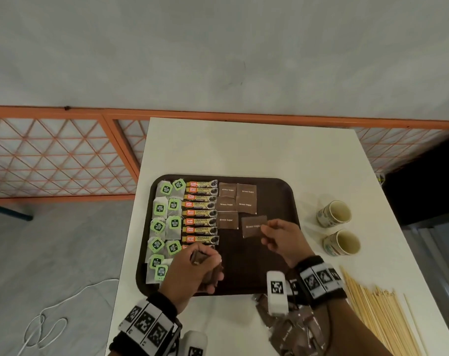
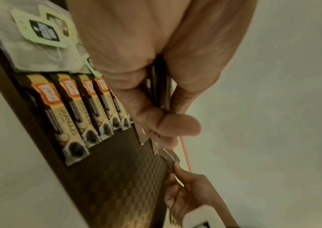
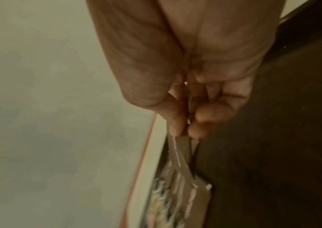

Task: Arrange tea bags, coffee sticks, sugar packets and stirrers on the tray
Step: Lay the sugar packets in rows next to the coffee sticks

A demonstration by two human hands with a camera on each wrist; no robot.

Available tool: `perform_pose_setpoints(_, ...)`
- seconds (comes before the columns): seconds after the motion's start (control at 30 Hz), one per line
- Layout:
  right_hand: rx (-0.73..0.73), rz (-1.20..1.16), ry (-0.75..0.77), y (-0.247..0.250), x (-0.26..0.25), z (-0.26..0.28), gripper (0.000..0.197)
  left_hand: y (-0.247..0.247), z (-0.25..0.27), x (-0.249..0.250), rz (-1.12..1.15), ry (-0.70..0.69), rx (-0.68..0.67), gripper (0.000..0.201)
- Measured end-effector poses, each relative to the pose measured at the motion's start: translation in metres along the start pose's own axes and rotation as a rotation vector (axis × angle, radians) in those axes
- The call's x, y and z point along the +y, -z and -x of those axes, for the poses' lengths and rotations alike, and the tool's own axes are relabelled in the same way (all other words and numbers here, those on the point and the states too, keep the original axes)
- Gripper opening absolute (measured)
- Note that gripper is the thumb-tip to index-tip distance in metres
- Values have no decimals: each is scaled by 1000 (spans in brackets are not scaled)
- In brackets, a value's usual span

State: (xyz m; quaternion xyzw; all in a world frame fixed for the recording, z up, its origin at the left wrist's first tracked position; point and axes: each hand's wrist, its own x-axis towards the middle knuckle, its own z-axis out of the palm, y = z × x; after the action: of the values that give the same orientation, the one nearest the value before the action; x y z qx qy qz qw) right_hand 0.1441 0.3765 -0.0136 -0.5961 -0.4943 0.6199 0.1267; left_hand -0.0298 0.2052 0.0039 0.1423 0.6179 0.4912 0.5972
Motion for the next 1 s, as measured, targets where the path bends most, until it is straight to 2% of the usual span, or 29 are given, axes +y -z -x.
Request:
perform_pose_setpoints(0.1, 120, 87, -41, -3, 5, -33, 7, 12, 5, -8, 2, 40, 5, 16)
perform_pose_setpoints(0.33, 146, 148, -91, -18, 14, -59, 6, 28, 11, -20, -11, 111, 29, 17)
perform_pose_setpoints(0.47, 289, 388, -45, -21, 20, -64, 12, 29, 12, -17, -17, 123, 28, 16)
perform_pose_setpoints(0.53, 315, 406, -21, -23, 22, -66, 18, 29, 11, -16, 9, 134, 27, 16)
perform_pose_setpoints(0.67, 316, 418, -11, -24, 24, -66, 21, 28, 13, -9, 166, 179, -26, 11)
perform_pose_setpoints(0.9, 332, 474, 43, -24, 27, -65, 23, 30, 12, -4, 485, 187, -170, 32)
perform_pose_setpoints(1.0, 288, 543, 110, -24, 28, -56, 24, 30, 12, -2, 549, 175, -194, 43)
